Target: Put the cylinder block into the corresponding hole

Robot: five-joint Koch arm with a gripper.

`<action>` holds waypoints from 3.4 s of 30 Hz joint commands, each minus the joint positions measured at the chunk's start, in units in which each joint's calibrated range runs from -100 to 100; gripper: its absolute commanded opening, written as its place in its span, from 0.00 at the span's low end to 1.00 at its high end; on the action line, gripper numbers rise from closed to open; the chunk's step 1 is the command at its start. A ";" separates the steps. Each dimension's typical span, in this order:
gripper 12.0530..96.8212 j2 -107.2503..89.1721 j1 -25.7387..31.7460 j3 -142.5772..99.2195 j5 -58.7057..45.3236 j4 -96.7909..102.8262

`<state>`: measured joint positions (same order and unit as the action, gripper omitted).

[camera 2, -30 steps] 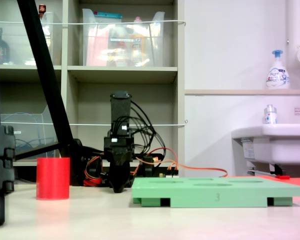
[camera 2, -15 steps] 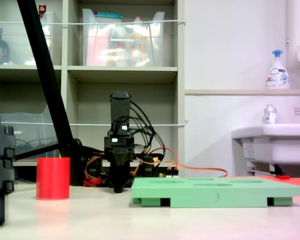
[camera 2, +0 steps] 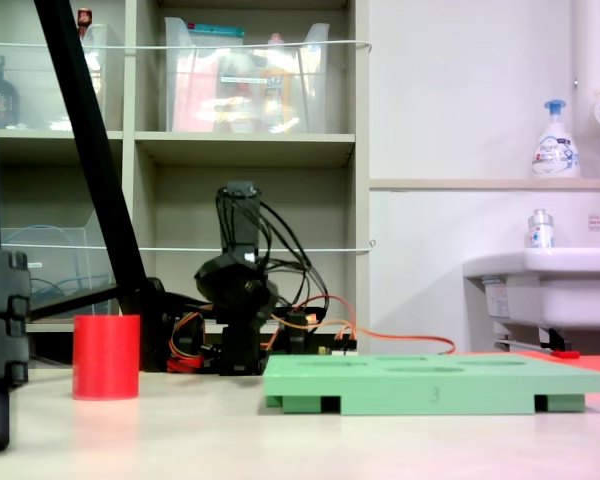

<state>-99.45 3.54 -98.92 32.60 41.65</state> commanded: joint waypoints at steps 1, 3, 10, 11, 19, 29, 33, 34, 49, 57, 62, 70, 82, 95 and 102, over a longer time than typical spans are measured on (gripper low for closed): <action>0.47 -0.55 0.63 -1.08 8.94 9.04; 0.47 -0.55 0.73 -1.08 13.24 10.01; 0.48 -0.55 0.59 -1.08 17.53 9.72; 0.52 -0.55 0.59 -1.08 17.44 9.62; 0.76 17.19 -0.29 -1.08 15.82 24.64; 0.78 59.93 -2.74 1.31 14.80 58.35; 0.78 61.88 -5.13 3.61 15.53 58.35; 0.78 62.72 -5.71 4.41 15.82 58.35; 0.78 88.98 -12.41 23.85 19.83 58.35; 0.78 100.57 -13.24 33.72 20.27 58.35; 0.77 103.36 -13.58 36.91 21.29 58.35; 0.41 103.64 -13.63 34.52 21.64 58.35; 0.47 103.22 -13.04 32.82 21.64 58.35; 0.69 105.60 -13.14 41.89 22.03 58.35; 0.69 107.41 -12.99 49.27 22.17 56.23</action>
<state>7.66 -9.40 -52.38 54.53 93.73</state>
